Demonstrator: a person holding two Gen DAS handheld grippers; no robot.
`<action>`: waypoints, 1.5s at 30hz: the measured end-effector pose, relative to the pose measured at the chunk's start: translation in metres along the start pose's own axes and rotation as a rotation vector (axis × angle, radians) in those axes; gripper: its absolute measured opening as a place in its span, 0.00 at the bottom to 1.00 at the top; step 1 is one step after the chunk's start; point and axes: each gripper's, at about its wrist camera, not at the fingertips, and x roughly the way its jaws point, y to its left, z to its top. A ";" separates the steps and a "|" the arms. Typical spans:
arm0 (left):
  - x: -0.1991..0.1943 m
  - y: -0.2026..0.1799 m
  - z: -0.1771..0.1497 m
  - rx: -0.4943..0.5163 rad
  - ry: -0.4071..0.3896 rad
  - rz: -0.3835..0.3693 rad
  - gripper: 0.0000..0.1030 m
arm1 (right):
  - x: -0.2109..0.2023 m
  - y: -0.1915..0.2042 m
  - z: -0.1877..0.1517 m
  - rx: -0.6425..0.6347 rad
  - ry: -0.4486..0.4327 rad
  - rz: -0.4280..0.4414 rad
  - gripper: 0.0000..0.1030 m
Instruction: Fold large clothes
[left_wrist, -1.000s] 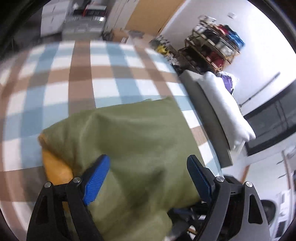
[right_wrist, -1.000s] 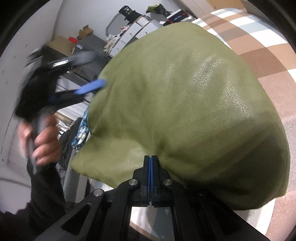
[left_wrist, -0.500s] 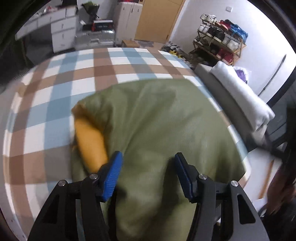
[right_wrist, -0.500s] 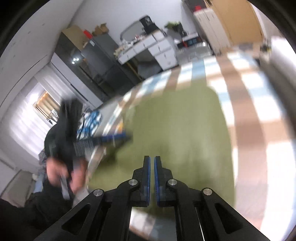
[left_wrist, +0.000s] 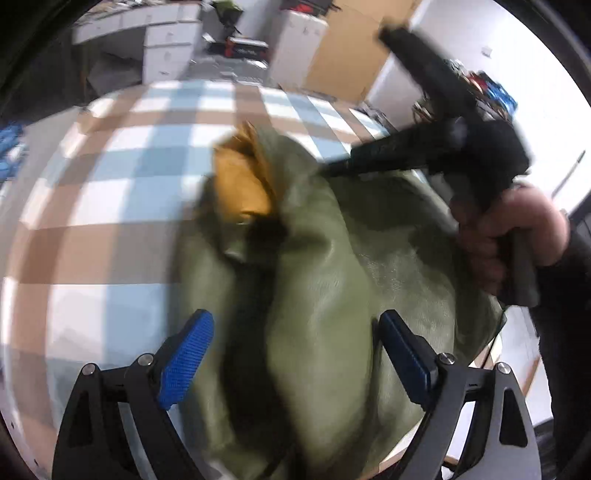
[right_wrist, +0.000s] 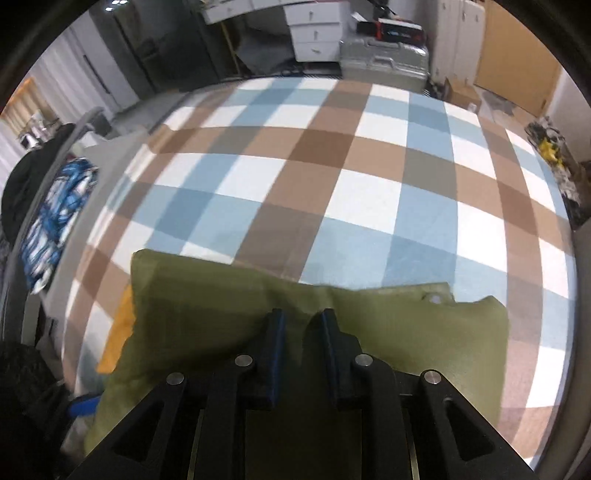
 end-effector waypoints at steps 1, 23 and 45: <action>-0.013 0.000 0.002 -0.007 -0.033 0.007 0.85 | 0.001 0.003 0.000 -0.014 0.001 -0.021 0.20; 0.054 -0.037 -0.016 0.185 0.038 -0.035 0.85 | -0.066 -0.070 -0.168 0.133 0.032 0.193 0.23; 0.034 -0.008 -0.023 0.134 0.062 -0.066 0.86 | -0.078 -0.035 -0.163 0.102 0.061 0.229 0.23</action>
